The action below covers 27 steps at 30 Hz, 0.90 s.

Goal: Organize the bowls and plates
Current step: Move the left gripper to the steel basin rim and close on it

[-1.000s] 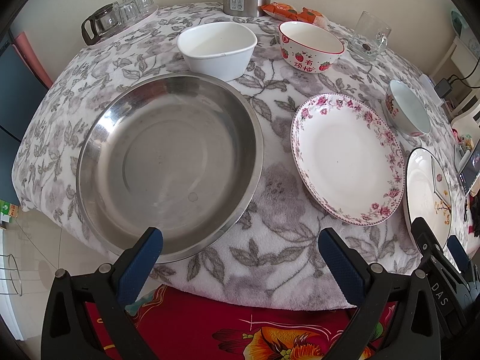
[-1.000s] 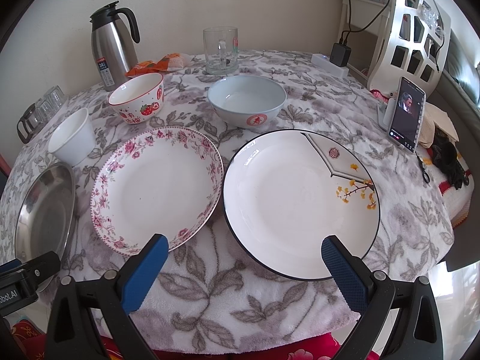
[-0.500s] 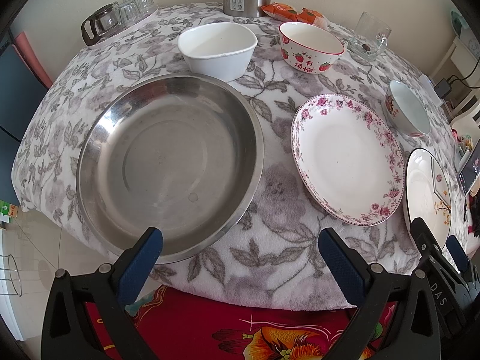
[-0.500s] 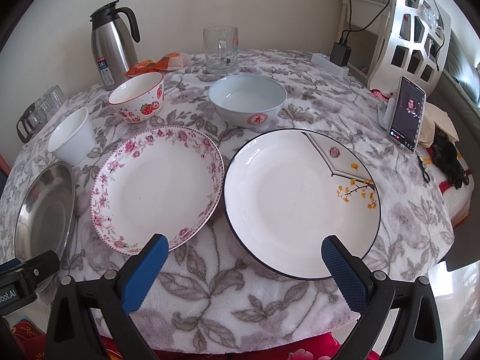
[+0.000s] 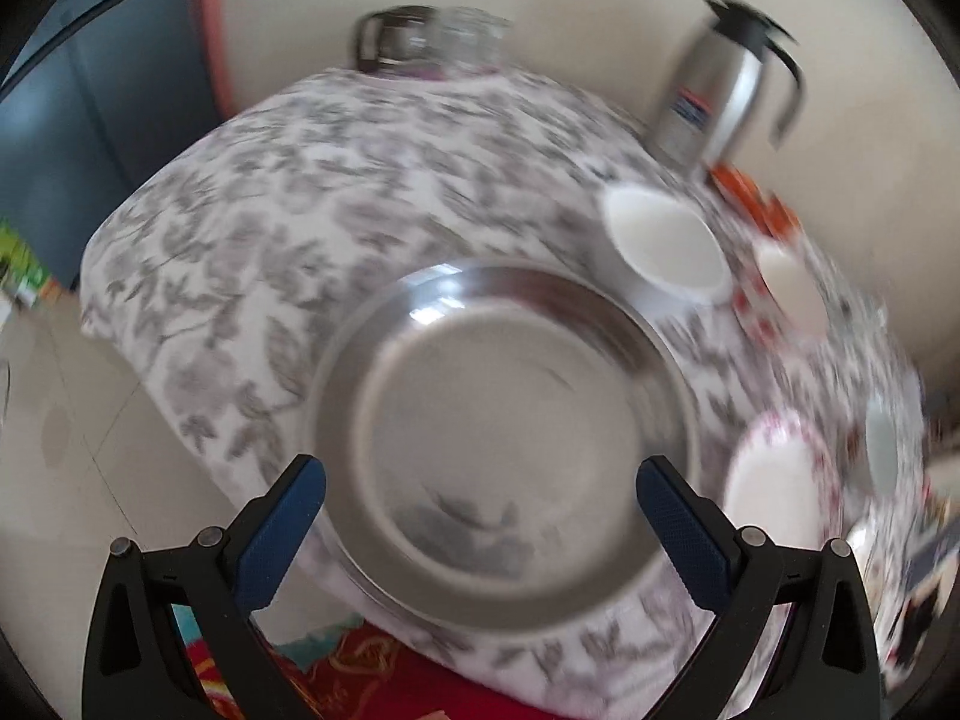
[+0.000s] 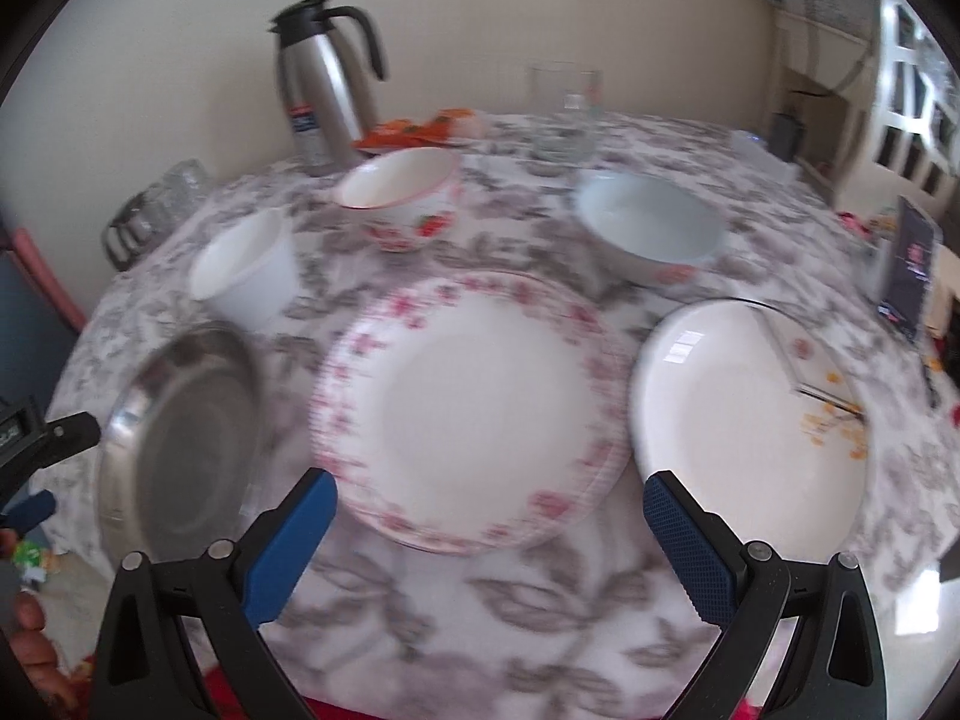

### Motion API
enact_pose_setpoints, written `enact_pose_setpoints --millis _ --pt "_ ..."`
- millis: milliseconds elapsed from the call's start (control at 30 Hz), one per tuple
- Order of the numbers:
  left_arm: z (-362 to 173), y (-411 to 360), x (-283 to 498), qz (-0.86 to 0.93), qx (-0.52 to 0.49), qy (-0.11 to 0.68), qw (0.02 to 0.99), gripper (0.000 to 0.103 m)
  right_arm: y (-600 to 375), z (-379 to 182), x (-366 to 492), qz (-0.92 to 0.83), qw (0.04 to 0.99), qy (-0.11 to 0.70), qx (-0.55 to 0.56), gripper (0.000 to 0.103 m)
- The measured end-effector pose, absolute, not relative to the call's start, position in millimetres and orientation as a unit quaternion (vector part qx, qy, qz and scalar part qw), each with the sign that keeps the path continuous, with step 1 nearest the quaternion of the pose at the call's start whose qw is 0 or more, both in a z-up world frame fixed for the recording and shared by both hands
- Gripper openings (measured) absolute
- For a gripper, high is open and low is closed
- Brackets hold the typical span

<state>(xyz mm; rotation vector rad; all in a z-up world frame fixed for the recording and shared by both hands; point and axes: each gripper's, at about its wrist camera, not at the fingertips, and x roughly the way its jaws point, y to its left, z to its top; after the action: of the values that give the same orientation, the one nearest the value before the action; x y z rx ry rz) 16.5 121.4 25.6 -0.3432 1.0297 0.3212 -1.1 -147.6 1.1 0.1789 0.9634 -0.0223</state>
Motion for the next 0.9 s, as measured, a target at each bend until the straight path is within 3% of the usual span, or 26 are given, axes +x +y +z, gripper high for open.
enact_pose_setpoints --millis 467,900 --pt "-9.7 202.1 22.4 0.149 -0.284 0.493 0.809 0.103 -79.6 -14.4 30.8 0.09 0.879 0.459 0.093 0.102" --pt "-34.9 217.3 29.1 0.161 -0.279 0.517 0.793 0.103 -40.5 -39.0 55.0 0.119 0.864 0.484 0.069 0.089"
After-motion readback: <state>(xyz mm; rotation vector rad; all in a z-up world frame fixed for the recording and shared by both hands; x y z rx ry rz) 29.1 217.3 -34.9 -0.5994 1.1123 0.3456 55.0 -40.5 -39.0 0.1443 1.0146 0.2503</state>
